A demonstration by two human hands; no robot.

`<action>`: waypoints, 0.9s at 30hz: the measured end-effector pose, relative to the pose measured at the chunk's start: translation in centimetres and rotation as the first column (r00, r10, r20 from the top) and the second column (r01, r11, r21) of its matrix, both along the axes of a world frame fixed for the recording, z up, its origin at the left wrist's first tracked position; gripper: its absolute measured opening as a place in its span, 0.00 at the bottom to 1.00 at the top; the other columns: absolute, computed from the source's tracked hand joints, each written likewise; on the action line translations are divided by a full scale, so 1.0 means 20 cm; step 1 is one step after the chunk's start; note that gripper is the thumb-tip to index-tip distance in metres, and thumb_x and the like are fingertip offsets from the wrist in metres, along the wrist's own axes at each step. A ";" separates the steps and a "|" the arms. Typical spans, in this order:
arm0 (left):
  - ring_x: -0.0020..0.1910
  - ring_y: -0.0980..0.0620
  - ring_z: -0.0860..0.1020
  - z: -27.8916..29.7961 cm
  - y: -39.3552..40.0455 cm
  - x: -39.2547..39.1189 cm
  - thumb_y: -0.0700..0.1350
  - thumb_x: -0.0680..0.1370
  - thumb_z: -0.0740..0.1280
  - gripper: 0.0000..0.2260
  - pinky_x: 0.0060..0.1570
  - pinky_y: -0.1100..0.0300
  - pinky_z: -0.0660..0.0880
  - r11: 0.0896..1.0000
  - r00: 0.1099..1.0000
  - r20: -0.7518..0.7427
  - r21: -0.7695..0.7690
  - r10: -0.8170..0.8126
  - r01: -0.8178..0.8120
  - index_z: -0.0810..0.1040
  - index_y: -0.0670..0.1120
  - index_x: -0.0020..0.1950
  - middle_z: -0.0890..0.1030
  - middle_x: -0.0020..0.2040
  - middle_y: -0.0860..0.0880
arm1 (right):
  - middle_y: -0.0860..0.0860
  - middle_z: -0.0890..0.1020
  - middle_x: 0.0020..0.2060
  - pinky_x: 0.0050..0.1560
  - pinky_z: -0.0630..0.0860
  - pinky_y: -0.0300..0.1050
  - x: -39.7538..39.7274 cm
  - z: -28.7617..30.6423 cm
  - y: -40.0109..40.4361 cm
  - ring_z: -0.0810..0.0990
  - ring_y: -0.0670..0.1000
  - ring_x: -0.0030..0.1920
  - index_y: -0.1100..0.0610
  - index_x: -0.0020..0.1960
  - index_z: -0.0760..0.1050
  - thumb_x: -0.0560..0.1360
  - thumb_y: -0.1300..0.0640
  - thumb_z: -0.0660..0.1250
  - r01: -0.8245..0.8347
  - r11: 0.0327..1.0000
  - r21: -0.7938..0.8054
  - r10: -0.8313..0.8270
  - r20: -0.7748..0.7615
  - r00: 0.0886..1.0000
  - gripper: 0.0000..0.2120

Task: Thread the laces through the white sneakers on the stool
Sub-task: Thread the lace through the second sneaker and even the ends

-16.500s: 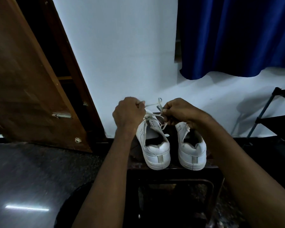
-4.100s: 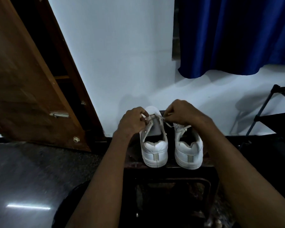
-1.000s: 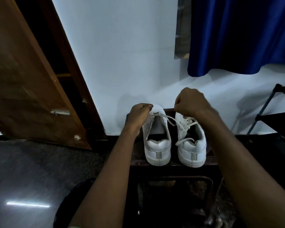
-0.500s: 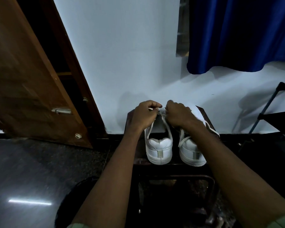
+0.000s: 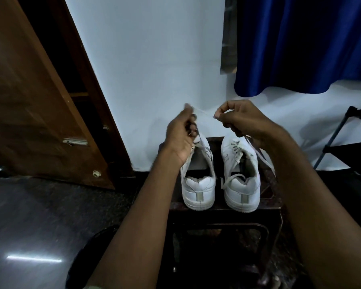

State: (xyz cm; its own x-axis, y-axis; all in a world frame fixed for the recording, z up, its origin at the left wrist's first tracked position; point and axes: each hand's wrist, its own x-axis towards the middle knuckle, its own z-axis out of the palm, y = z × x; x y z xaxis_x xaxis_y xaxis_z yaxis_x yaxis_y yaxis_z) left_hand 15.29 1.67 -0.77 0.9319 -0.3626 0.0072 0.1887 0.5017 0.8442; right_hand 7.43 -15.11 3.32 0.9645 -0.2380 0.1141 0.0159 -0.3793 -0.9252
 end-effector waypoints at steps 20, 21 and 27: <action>0.52 0.63 0.80 0.03 -0.03 -0.14 0.53 0.85 0.64 0.14 0.51 0.61 0.70 0.800 0.860 0.377 0.598 -0.343 0.057 0.84 0.51 0.45 0.86 0.47 0.58 | 0.54 0.75 0.36 0.28 0.69 0.38 0.17 -0.07 0.02 0.71 0.47 0.28 0.56 0.47 0.68 0.79 0.77 0.47 -0.049 0.285 0.957 -0.243 0.122 0.962 0.20; 0.54 0.60 0.80 0.03 -0.03 -0.14 0.53 0.85 0.63 0.13 0.52 0.60 0.71 0.807 0.865 0.364 0.585 -0.346 0.076 0.84 0.52 0.47 0.86 0.50 0.57 | 0.53 0.74 0.36 0.28 0.68 0.38 0.18 -0.07 0.01 0.71 0.47 0.27 0.55 0.46 0.68 0.79 0.77 0.46 -0.052 0.289 0.956 -0.253 0.129 0.959 0.21; 0.42 0.59 0.82 0.00 -0.06 -0.16 0.47 0.84 0.68 0.15 0.39 0.74 0.73 0.794 0.873 0.277 0.580 -0.402 0.182 0.78 0.40 0.67 0.84 0.45 0.43 | 0.52 0.74 0.33 0.36 0.77 0.40 0.17 -0.08 0.03 0.81 0.51 0.35 0.56 0.45 0.68 0.80 0.77 0.50 -0.016 0.483 0.875 -0.211 0.134 0.968 0.19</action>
State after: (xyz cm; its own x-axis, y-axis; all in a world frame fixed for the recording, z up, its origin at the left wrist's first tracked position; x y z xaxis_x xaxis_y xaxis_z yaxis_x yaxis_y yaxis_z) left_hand 12.02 0.56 -0.74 0.7441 -0.6660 0.0530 -0.1261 -0.0622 0.9901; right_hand 10.77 -14.50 1.80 0.9094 -0.4150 -0.0259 0.2522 0.5998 -0.7594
